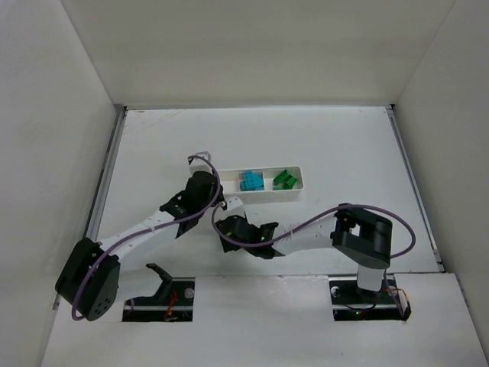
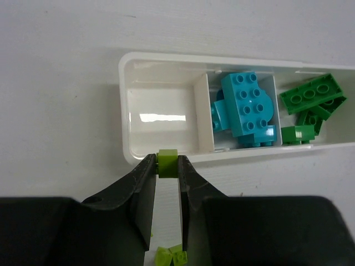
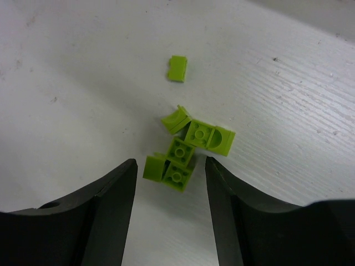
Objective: Sort the legos into containers by color
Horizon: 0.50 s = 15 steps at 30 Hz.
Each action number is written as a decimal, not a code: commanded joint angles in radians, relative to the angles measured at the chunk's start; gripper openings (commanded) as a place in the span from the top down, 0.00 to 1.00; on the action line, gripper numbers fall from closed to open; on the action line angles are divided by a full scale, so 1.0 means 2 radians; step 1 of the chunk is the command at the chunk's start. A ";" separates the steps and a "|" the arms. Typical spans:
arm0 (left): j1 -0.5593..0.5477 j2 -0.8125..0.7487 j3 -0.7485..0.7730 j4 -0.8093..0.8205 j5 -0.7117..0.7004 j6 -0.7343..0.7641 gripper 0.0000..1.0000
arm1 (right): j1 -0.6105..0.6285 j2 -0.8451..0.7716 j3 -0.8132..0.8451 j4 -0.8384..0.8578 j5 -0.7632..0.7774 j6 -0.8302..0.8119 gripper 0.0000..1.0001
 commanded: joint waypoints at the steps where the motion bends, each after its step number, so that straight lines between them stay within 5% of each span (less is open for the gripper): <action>1: 0.002 0.009 0.026 0.045 0.008 0.011 0.87 | 0.009 0.014 0.019 -0.024 0.036 0.008 0.44; 4: 0.002 0.015 0.028 0.050 0.009 0.011 0.87 | 0.012 0.012 0.021 -0.038 0.046 0.009 0.51; 9: 0.001 0.016 0.028 0.050 0.011 0.011 0.87 | 0.024 0.003 0.024 -0.065 0.065 0.008 0.43; 15: 0.001 0.018 0.032 0.050 0.011 0.012 0.87 | 0.029 0.000 0.019 -0.063 0.068 0.012 0.59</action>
